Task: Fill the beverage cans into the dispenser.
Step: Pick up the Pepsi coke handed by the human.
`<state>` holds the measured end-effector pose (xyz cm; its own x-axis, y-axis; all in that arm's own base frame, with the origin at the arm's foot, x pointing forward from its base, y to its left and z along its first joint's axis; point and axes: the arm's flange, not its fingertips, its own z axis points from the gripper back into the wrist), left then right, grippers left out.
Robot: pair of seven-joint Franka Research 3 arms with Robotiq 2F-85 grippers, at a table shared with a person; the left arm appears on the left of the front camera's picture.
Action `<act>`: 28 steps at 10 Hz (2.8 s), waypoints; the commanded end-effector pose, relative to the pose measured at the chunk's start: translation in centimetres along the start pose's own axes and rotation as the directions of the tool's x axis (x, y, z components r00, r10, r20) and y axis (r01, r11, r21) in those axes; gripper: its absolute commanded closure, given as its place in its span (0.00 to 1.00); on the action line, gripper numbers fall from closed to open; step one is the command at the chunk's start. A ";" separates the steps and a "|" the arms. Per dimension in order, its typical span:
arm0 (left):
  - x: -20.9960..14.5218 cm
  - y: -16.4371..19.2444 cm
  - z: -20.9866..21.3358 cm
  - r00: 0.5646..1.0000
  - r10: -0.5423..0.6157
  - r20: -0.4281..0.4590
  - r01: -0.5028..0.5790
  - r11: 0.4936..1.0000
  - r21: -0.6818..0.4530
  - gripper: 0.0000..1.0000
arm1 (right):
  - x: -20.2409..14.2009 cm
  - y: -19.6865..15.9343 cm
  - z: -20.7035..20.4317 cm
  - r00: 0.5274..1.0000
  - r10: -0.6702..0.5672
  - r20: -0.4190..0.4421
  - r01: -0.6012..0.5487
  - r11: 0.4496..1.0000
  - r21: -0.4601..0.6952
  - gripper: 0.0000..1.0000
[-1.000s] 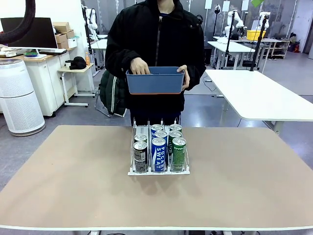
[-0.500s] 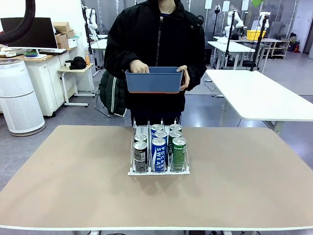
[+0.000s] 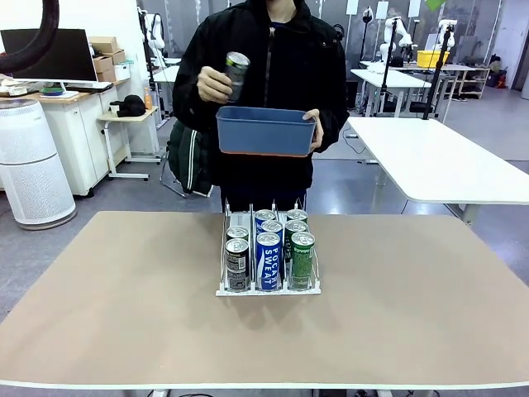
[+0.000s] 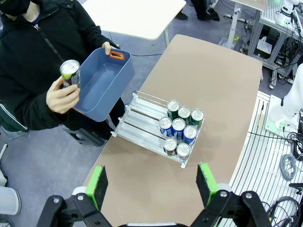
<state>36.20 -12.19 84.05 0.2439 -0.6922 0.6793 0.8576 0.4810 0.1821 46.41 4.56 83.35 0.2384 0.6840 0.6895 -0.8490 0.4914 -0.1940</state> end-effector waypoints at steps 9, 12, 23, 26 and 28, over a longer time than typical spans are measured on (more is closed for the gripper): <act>0.0 -0.1 0.0 1.000 0.006 0.005 -0.006 1.000 -0.006 0.00 | 0.0 0.0 0.0 1.000 0.005 -0.010 -0.006 1.000 -0.006 0.00; 0.0 -0.1 0.0 1.000 0.006 0.005 -0.006 1.000 -0.006 0.00 | 0.0 0.0 0.0 1.000 0.005 -0.010 -0.006 1.000 -0.006 0.00; 0.0 -0.1 0.0 1.000 0.006 0.005 -0.006 1.000 -0.006 0.00 | 0.0 0.0 0.0 1.000 0.005 -0.010 -0.006 1.000 -0.006 0.00; 0.0 -0.1 0.0 1.000 0.006 0.005 -0.006 1.000 -0.006 0.00 | 0.0 0.0 0.0 1.000 0.005 -0.010 -0.006 1.000 -0.006 0.00; 0.0 0.0 0.0 1.000 0.000 0.000 0.000 1.000 0.000 0.00 | 0.0 0.0 0.0 1.000 0.005 -0.010 -0.006 1.000 -0.006 0.00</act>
<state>36.20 -12.19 84.05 0.2439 -0.6922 0.6792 0.8576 0.4810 0.1821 46.41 4.56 83.35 0.2384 0.6840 0.6895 -0.8490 0.4915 -0.1940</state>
